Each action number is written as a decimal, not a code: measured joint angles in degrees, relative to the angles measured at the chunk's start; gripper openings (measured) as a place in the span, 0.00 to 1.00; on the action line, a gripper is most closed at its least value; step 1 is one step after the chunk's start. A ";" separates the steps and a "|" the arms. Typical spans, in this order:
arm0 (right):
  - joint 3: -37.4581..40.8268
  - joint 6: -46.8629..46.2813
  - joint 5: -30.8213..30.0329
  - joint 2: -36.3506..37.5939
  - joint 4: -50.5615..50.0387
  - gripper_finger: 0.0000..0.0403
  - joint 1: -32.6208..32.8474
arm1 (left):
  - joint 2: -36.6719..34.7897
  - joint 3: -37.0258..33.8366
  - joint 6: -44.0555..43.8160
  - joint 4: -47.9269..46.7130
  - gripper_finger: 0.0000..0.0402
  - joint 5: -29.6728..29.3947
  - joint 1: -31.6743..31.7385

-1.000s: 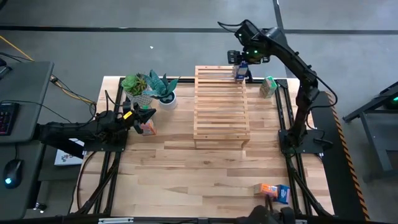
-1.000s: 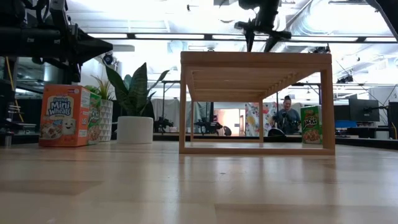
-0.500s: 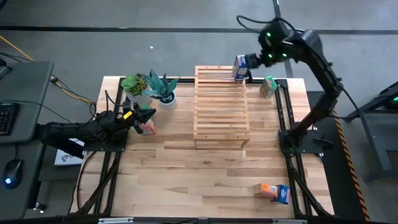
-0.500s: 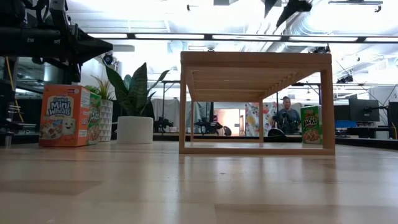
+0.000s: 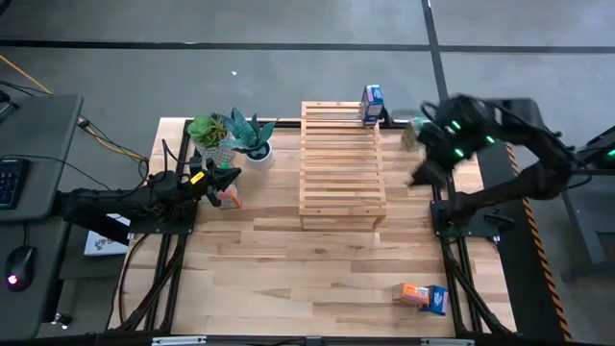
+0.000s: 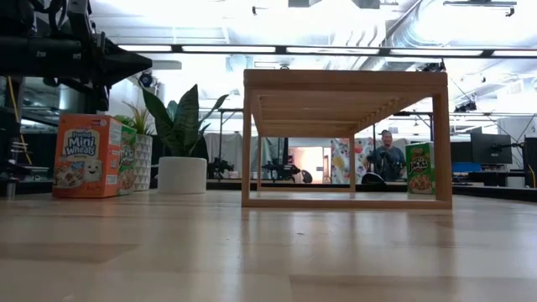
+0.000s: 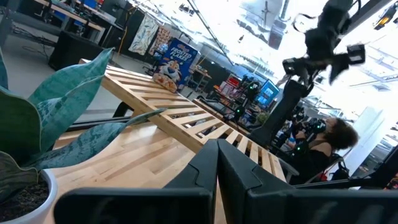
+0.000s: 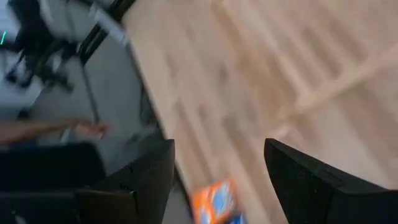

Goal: Stack cereal on shelf
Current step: Put the bottom orange cereal box on the shelf

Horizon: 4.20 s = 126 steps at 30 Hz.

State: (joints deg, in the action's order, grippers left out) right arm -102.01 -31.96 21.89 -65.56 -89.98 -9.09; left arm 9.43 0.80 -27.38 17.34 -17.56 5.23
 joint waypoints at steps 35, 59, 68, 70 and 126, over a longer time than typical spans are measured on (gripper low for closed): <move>18.20 -41.44 -22.74 -22.01 15.87 0.60 65.14 | -0.01 -0.02 0.01 0.00 0.00 0.00 -0.01; 18.63 -30.32 -25.81 -27.49 15.18 0.60 64.99 | 0.00 0.00 0.00 0.00 0.00 0.01 -0.02; 25.22 -34.06 -23.65 -27.50 21.71 0.60 65.62 | -0.01 -0.01 0.04 0.00 0.00 0.00 -0.01; 25.23 -34.00 -25.83 -27.50 22.44 0.60 65.88 | -0.02 -0.01 0.01 0.00 0.00 0.00 -0.01; 28.59 -33.65 -20.60 -21.68 34.97 0.31 62.22 | -0.02 0.00 0.01 0.00 0.00 0.01 -0.01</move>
State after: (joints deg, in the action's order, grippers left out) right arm -73.41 -65.61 1.30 -87.24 -55.01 53.14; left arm 9.42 0.79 -27.36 17.34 -17.55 5.22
